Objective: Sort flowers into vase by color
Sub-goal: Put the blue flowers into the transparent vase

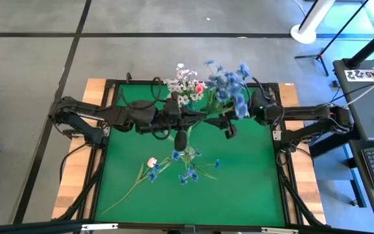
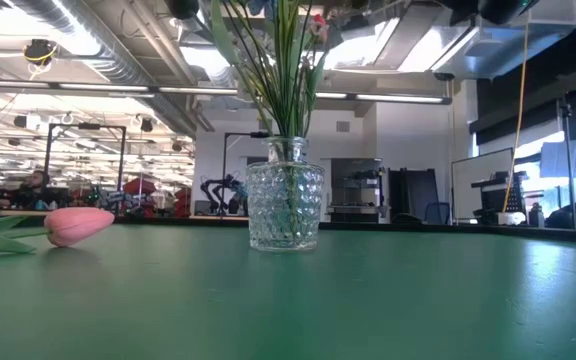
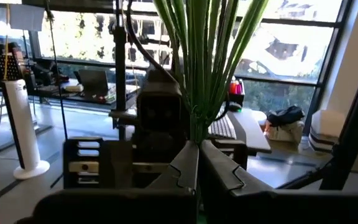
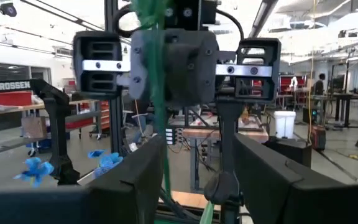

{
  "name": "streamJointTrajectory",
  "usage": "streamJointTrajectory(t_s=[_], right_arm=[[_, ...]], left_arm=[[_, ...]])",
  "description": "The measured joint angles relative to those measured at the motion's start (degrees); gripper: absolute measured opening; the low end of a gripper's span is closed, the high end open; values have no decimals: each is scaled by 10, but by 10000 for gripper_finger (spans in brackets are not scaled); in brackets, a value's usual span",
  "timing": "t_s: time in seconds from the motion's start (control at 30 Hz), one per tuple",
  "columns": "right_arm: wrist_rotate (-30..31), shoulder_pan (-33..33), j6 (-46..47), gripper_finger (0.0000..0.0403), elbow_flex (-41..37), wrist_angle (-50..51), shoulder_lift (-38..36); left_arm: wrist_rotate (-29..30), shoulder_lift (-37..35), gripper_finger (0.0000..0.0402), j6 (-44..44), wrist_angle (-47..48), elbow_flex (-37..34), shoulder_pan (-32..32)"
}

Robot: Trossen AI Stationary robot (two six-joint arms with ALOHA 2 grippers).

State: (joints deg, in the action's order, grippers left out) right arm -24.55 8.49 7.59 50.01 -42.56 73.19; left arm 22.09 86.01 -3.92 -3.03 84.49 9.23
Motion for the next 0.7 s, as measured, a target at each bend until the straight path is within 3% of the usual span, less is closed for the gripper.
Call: streamJointTrajectory(t_s=[0.37, 0.7], right_arm=[[-17, 0, 15, 180, 7, -8, 10], [-52, 2, -6, 148, 7, 64, 10]], left_arm=[[3, 22, 0, -4, 12, 0, 0], [48, -8, 0, 16, 35, 0, 18]])
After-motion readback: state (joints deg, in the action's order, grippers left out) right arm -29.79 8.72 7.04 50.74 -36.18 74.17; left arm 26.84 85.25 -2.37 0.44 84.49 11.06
